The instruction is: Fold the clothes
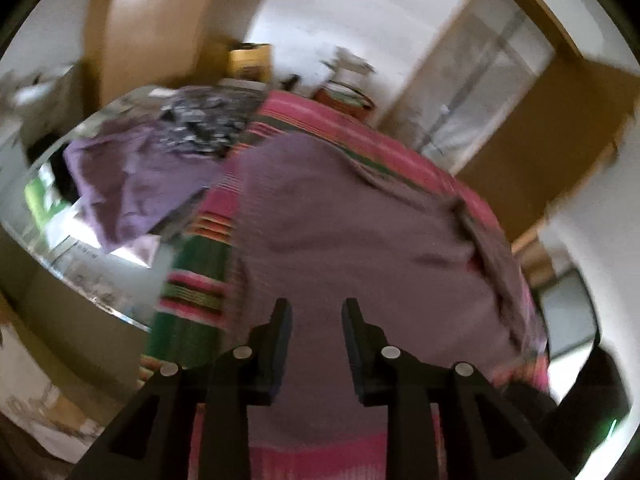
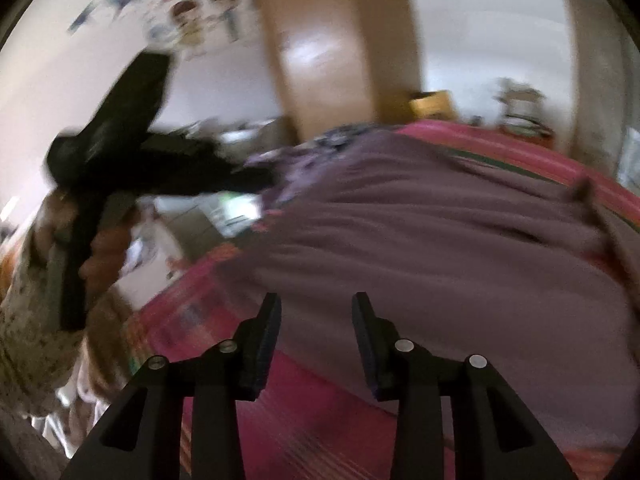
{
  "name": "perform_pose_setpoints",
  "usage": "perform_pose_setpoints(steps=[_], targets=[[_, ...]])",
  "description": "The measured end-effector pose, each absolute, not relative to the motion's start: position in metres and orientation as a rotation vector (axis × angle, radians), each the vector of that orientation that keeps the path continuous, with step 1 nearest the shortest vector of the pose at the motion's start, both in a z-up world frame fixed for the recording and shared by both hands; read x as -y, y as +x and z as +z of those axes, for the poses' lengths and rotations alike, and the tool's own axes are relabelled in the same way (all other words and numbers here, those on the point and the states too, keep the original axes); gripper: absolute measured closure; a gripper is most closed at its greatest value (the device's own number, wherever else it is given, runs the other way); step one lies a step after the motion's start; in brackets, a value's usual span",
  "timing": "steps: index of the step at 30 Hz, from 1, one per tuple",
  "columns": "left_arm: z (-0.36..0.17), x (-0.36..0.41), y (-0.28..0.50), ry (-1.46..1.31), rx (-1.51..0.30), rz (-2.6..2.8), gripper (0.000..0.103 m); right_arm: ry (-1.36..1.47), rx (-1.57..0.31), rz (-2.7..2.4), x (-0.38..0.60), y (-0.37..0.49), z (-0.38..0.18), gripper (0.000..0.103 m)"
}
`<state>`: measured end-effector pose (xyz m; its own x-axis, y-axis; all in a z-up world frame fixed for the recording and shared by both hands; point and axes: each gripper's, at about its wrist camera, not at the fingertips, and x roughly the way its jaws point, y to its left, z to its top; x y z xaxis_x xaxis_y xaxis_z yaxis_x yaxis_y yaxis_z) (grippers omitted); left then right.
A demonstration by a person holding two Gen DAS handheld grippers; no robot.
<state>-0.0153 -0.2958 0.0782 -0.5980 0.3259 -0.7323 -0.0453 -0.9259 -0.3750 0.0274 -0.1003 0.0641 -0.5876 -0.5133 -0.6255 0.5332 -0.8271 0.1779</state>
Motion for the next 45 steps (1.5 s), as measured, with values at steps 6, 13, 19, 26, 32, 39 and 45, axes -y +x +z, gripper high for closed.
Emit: perform_pose_setpoints(steps=[6,13,19,26,32,39,45], targets=[[0.057,0.216,0.006,-1.312,0.142,2.457,0.075,1.023,0.099,-2.674,-0.013,0.04,0.055,0.064],[0.039,0.172,0.019,-1.299,-0.08,2.463,0.075,1.087,0.182,-2.944,-0.103,0.062,0.048,0.064],[0.028,0.152,0.021,-1.317,-0.219,2.465,0.075,1.14,0.201,-2.977,-0.126,0.061,0.04,0.064],[0.022,0.142,0.02,-1.305,-0.325,2.505,0.075,1.198,0.218,-2.977,-0.142,0.053,0.032,0.064],[0.02,0.136,0.019,-1.295,-0.416,2.493,0.075,1.232,-0.015,-2.978,-0.134,0.036,0.031,0.064],[0.017,0.131,0.016,-1.291,-0.427,2.478,0.075,1.279,-0.255,-2.936,-0.122,0.022,0.022,0.063],[0.014,0.121,0.017,-1.28,-0.479,2.437,0.075,1.331,-0.251,-2.939,-0.132,0.017,0.018,0.063]])
